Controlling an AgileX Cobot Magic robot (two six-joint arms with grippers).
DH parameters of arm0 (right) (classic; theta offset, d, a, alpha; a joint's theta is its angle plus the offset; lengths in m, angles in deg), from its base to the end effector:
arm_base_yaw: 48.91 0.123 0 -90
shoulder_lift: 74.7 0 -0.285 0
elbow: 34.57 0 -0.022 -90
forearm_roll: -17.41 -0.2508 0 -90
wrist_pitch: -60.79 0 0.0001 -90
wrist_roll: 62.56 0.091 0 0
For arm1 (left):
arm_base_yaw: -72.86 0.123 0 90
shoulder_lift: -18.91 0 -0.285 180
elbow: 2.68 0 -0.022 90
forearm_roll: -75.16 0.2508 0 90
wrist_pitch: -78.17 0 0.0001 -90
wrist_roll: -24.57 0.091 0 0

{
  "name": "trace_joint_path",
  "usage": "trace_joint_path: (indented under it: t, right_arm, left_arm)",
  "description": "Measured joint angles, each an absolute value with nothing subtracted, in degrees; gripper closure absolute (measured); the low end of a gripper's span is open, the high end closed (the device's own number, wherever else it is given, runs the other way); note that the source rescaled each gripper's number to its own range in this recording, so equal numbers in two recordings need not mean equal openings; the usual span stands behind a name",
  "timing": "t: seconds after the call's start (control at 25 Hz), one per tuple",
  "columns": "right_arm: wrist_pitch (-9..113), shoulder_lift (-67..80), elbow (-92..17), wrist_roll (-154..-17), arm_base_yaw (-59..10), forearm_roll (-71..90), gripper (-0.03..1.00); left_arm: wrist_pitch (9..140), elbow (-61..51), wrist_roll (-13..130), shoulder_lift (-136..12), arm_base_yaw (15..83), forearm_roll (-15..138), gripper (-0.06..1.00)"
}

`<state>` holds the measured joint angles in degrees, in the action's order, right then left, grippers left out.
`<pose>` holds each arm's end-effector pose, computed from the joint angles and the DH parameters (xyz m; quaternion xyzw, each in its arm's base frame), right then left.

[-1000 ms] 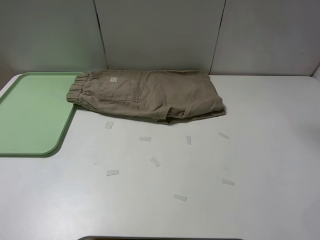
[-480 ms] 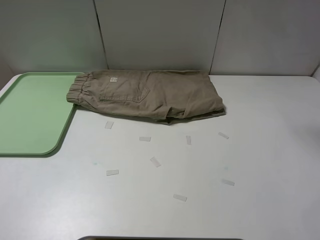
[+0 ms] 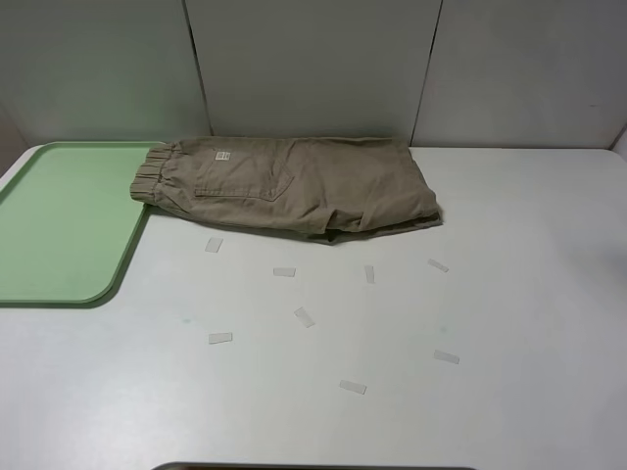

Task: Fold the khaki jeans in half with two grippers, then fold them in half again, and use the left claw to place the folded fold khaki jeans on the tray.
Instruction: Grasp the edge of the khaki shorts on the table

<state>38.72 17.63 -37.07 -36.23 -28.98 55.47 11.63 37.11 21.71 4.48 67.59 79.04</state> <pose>0.3331 0.0983 0.4038 -0.1378 0.7922 -0.0410 0.5931 -0.0068 0.0063 0.3120 0.0146 0.8687 -0.0014 0.4951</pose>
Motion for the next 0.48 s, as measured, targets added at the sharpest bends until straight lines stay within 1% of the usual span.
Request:
trace_joint_path:
  t: [0.2,0.48]
  right_arm:
    - [38.72,17.63,-37.07,-36.55,-28.98,55.42,-0.03]
    - [38.72,17.63,-37.07,-36.62,-28.98,55.16,-0.03]
  left_arm:
    - [11.63,43.37,21.65,7.27,67.59,79.09,0.08]
    - [13.13,45.11,21.59,7.4,67.59,78.98,0.08]
